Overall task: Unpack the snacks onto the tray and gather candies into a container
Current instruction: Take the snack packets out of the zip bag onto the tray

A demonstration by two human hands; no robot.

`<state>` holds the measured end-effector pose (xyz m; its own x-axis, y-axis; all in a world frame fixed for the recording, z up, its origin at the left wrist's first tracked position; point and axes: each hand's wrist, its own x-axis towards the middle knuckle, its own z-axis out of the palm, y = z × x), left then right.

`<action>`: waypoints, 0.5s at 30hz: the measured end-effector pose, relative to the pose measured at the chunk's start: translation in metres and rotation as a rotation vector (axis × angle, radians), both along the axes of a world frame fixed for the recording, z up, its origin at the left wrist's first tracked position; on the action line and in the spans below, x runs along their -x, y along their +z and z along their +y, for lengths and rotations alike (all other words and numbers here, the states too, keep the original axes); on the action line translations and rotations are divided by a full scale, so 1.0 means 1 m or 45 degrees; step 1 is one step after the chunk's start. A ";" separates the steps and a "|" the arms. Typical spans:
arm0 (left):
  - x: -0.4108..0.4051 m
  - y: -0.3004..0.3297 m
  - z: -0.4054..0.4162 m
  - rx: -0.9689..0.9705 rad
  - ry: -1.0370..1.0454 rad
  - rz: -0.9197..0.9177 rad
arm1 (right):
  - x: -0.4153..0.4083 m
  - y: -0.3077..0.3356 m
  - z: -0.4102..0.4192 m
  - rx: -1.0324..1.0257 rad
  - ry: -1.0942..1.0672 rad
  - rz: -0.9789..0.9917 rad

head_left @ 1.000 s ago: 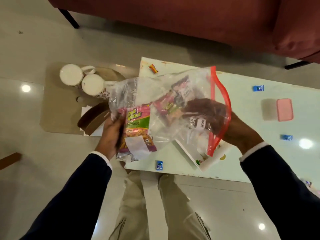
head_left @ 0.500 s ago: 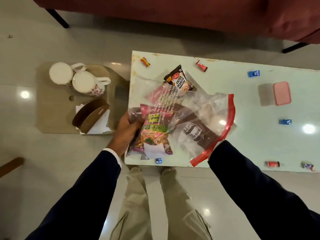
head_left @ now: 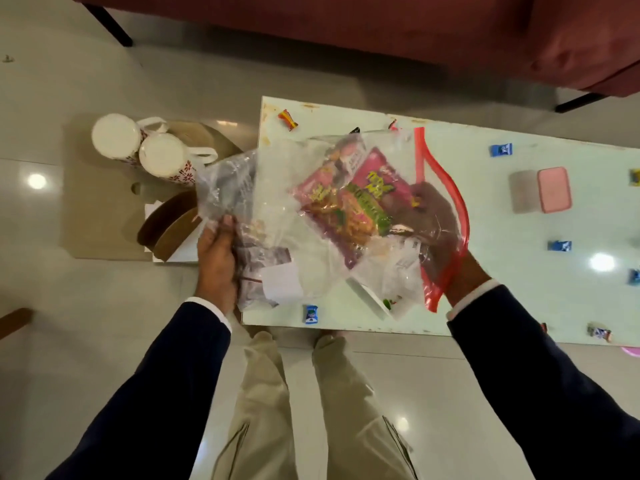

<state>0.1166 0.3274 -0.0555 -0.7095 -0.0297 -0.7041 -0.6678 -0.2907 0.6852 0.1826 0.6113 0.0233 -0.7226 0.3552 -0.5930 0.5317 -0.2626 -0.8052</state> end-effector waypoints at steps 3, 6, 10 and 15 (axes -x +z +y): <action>0.011 0.010 -0.017 -0.013 0.090 0.001 | 0.008 0.001 0.025 -0.020 -0.192 0.093; 0.021 0.017 -0.033 -0.060 0.138 -0.031 | 0.004 -0.015 0.046 0.035 -0.319 0.169; 0.030 0.018 -0.056 -0.117 0.147 -0.075 | 0.000 -0.046 0.056 -0.020 -0.488 -0.062; 0.035 0.020 -0.070 -0.153 0.214 -0.124 | 0.018 -0.089 0.052 -0.307 0.159 -0.230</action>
<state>0.0815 0.2575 -0.0358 -0.6301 -0.0531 -0.7747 -0.6647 -0.4790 0.5734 0.1647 0.6634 -0.0661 -0.6601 0.4163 -0.6253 0.6880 0.0007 -0.7257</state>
